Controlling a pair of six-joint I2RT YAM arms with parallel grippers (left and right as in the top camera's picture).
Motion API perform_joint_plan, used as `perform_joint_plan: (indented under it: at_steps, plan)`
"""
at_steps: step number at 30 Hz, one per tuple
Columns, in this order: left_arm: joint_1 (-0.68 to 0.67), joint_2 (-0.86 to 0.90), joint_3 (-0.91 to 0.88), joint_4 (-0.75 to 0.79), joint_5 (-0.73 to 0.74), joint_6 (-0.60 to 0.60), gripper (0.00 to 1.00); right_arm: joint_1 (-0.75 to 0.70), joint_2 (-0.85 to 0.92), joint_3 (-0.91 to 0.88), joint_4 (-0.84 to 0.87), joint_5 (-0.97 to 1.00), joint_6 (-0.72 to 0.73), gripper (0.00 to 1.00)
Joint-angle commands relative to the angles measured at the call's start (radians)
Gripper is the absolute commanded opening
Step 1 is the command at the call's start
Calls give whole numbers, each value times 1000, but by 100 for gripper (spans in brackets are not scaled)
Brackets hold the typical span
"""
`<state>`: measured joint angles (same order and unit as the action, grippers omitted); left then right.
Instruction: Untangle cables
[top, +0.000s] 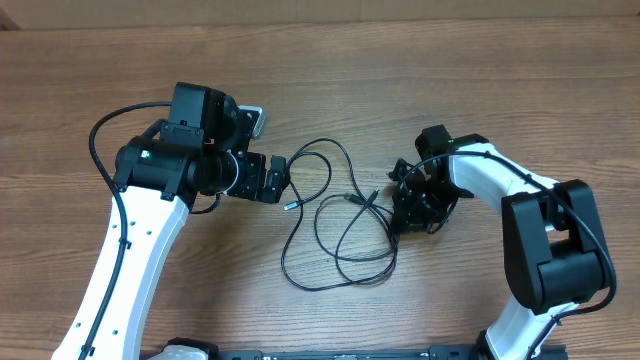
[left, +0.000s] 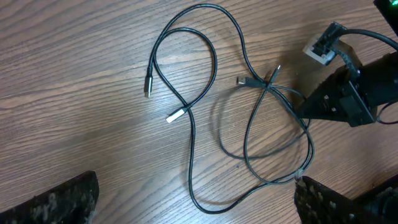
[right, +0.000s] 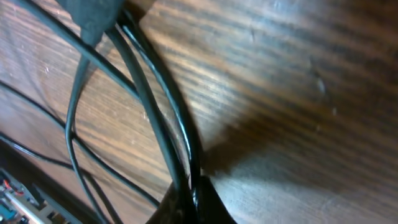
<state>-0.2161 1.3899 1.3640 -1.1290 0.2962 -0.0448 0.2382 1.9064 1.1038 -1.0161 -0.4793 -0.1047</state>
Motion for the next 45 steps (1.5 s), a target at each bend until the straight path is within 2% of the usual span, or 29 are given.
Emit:
perform_joint_plan:
  at_steps: [1,15,24,27,32,37,42,45]
  plan:
    - [0,-4,8,4,8,23,100,2,-20,74,-42,-5,-1,4]
    - [0,-4,8,4,8,23,100,2,-97,468,-299,53,3,4]
    - [0,-4,8,4,8,23,100,2,-160,830,-451,86,3,4]
    - [0,-4,8,3,8,23,100,2,-186,999,-472,90,8,4]
    - [0,-4,8,4,8,23,100,2,-205,1229,-470,274,83,4]
    - [0,-4,8,4,8,23,100,2,-206,1381,-457,499,90,4]
    - [0,-4,8,4,8,23,100,-42,-206,1405,-442,748,152,4]
    - [0,-4,8,3,8,23,100,-124,-204,1405,-430,835,161,4]
